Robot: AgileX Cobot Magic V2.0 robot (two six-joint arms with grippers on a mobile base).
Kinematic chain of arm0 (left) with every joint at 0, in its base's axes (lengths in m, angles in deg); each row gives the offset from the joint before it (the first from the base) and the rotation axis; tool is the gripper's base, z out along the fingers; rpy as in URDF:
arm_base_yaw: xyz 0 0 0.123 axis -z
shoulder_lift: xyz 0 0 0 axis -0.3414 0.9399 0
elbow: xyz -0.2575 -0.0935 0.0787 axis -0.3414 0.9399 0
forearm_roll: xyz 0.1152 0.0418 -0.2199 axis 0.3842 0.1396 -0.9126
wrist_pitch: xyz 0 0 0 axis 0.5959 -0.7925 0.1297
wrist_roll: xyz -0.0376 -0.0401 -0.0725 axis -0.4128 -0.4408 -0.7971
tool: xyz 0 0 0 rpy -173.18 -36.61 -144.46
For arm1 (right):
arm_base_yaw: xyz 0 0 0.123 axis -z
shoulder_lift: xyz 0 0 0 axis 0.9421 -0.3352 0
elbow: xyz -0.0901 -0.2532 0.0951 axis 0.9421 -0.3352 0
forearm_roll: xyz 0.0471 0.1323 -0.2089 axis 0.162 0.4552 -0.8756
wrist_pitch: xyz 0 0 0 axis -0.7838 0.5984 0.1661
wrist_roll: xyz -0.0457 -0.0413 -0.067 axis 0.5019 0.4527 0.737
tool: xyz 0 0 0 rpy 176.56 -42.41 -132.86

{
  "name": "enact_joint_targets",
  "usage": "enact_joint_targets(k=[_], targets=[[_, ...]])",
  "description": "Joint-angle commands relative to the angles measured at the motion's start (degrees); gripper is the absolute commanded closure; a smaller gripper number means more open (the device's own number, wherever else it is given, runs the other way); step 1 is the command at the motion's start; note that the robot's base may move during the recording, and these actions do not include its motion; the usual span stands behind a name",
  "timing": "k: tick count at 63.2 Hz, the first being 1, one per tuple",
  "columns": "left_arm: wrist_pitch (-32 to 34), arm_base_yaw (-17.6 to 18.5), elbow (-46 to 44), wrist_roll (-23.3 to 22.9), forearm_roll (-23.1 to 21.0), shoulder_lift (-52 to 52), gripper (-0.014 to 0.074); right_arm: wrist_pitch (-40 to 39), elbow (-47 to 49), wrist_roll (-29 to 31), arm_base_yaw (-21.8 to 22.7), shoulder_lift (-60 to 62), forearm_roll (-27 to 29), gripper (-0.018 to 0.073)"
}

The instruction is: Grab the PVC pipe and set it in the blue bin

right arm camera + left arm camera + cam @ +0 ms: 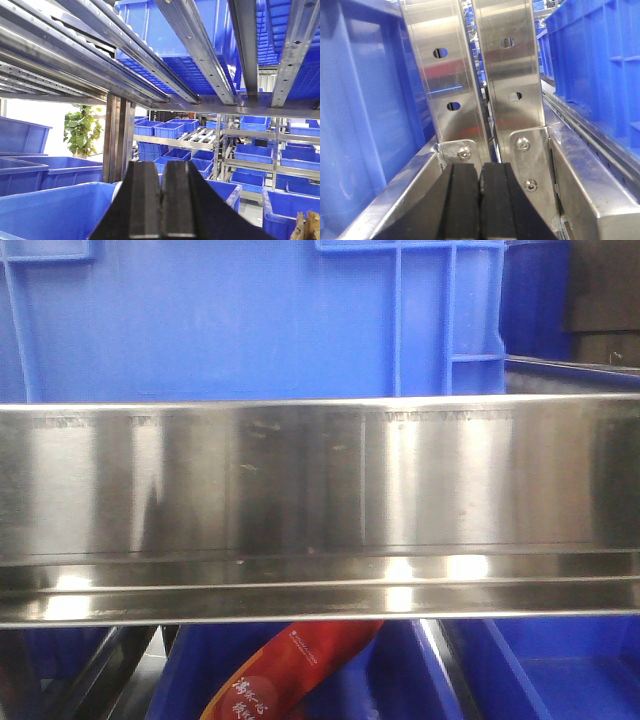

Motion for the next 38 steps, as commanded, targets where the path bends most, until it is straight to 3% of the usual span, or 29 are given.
enact_joint_targets(k=[1,38], targets=[[1.0,-0.3,-0.1,-0.4,0.2,-0.1,0.0707,-0.6,0.4,0.1,-0.1,0.4,0.2,0.0722],[1.0,-0.3,-0.1,-0.4,0.2,-0.1,0.0707,-0.5,0.4,0.1,-0.1,0.4,-0.5,0.0722]])
